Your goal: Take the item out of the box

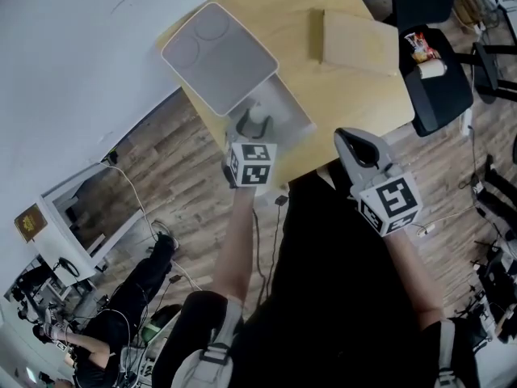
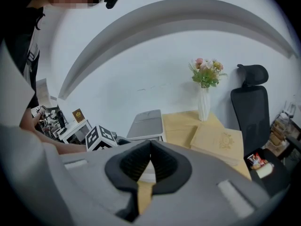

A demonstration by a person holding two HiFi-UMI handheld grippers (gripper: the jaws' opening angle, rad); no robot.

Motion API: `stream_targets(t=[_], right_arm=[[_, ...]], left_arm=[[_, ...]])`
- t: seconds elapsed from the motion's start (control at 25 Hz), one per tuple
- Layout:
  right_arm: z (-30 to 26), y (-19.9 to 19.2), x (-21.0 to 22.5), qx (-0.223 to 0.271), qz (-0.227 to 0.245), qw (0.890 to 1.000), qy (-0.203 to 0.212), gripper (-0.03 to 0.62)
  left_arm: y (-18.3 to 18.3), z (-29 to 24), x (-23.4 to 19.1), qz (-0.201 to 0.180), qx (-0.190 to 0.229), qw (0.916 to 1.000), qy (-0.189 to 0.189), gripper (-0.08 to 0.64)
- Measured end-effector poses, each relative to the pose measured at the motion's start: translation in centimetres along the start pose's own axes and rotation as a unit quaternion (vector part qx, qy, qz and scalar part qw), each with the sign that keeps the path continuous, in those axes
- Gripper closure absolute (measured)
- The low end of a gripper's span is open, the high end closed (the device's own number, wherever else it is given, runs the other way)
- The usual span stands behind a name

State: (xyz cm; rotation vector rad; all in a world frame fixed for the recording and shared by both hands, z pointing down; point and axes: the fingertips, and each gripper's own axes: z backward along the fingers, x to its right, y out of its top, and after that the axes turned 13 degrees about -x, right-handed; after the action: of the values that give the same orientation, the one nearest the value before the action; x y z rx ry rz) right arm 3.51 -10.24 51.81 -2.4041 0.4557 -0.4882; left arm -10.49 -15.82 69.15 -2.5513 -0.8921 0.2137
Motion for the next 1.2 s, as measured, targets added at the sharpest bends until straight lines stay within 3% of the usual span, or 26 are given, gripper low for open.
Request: stream_targets(t=[0.6, 1.2], right_arm=[[1.8, 0.9, -0.6, 0.029, 0.011, 0.999, -0.008, 0.589], [3.7, 4.0, -0.8, 0.092, 0.025, 0.995, 0.006, 0.589]], left_arm=[[0.3, 1.3, 0.7, -0.016, 0.004, 0.9999, 0.004, 0.382], [3.0, 6.7, 1.3, -0.016, 0.048, 0.9983, 0.027, 0.382]])
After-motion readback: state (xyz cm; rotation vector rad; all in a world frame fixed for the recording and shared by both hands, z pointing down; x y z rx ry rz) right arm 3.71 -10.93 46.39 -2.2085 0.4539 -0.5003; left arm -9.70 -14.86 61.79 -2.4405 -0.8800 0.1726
